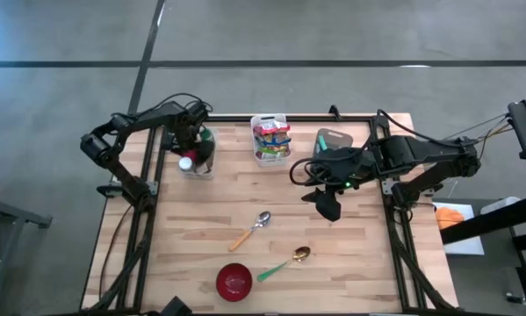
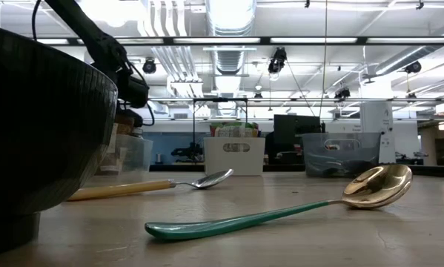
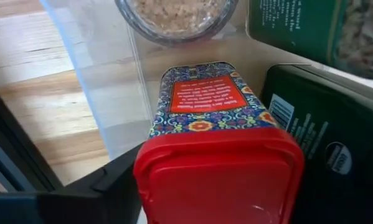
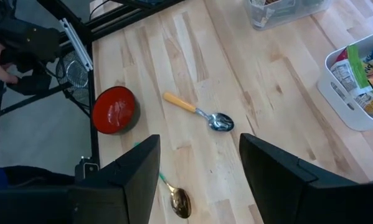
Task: Pick & Place Food Item
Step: Put the red seasoning can into the transparent bin, then put the yellow spoon into the black bin
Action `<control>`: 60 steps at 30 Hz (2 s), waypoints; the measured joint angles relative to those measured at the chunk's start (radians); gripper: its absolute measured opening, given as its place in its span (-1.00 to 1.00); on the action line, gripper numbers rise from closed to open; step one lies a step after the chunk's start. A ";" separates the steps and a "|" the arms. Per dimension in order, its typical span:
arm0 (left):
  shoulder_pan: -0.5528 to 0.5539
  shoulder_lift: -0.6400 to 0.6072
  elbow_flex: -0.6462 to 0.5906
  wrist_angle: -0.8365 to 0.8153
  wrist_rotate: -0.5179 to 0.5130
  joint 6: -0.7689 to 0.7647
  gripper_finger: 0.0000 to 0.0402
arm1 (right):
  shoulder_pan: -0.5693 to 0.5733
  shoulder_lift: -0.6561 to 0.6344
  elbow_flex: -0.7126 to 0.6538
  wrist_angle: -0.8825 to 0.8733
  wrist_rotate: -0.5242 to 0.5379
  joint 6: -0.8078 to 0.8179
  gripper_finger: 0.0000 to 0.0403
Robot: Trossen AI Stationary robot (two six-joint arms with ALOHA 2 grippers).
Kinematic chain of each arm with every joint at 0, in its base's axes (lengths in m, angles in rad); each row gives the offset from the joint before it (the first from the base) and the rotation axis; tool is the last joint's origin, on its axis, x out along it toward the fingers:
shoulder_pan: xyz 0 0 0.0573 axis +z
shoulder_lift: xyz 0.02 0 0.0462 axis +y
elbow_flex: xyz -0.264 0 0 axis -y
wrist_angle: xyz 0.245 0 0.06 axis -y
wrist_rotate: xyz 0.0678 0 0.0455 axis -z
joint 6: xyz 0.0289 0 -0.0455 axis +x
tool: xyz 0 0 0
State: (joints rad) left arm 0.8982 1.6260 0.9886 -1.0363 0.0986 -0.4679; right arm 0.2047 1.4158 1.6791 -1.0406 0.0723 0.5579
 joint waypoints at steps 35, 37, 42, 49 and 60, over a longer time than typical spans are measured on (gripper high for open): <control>-0.005 -0.134 0.221 -0.225 0.021 0.030 0.66 | 0.000 0.000 0.000 -0.003 0.009 -0.035 0.06; -0.018 -0.166 0.234 -0.223 0.021 0.026 0.66 | 0.000 0.000 0.000 -0.005 0.012 -0.025 0.06; -0.140 -0.255 0.243 -0.217 0.021 -0.023 0.66 | 0.000 -0.001 0.000 -0.075 0.067 0.044 0.06; -0.563 -0.291 0.243 -0.120 0.015 -0.117 0.66 | -0.003 -0.001 0.000 -0.138 0.090 0.072 0.06; -0.964 -0.187 0.242 0.090 -0.104 -0.388 0.66 | -0.002 -0.001 0.000 -0.135 0.088 0.033 0.06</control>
State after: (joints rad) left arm -0.0656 1.4391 1.2304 -0.9460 -0.0052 -0.8563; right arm 0.2028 1.4151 1.6787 -1.1755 0.1600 0.5911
